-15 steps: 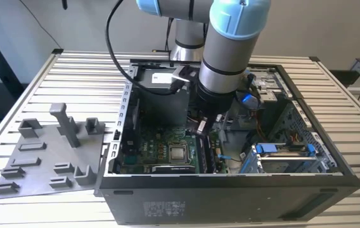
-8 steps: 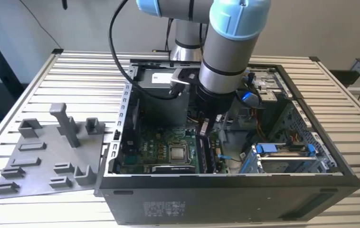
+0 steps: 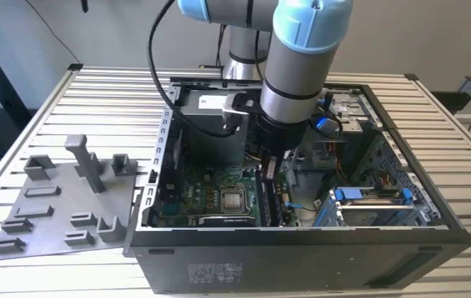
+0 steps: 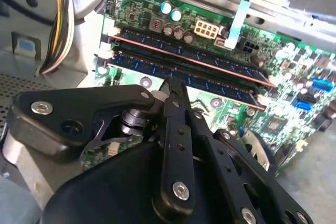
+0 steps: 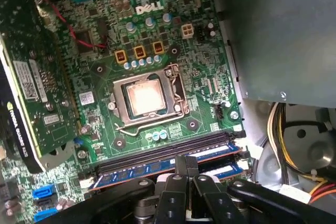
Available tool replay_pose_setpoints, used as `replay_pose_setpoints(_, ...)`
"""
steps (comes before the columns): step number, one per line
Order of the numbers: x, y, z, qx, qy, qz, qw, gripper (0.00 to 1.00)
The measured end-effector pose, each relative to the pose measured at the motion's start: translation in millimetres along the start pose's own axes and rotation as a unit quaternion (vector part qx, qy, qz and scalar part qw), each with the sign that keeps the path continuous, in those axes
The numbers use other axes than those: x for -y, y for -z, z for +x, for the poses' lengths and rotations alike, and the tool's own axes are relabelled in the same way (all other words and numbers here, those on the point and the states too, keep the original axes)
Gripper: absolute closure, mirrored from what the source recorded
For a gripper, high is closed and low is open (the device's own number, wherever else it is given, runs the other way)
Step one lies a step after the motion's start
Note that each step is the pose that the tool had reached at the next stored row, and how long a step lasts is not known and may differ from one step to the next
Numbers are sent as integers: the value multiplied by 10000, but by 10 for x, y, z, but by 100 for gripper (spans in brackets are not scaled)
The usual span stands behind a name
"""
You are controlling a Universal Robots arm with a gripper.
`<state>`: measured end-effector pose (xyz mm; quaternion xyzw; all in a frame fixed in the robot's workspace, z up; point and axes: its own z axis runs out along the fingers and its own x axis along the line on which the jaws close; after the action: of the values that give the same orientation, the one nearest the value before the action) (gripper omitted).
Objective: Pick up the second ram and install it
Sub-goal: 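Press down the second ram until it locks into place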
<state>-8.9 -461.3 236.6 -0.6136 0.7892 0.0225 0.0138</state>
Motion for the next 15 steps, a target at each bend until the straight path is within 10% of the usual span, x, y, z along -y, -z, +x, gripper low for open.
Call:
replay_pose_setpoints(7,1,-5,2,2,466,14,9989,89)
replay_pose_setpoints(15,-4,-8,6,3,964,33,9953,89)
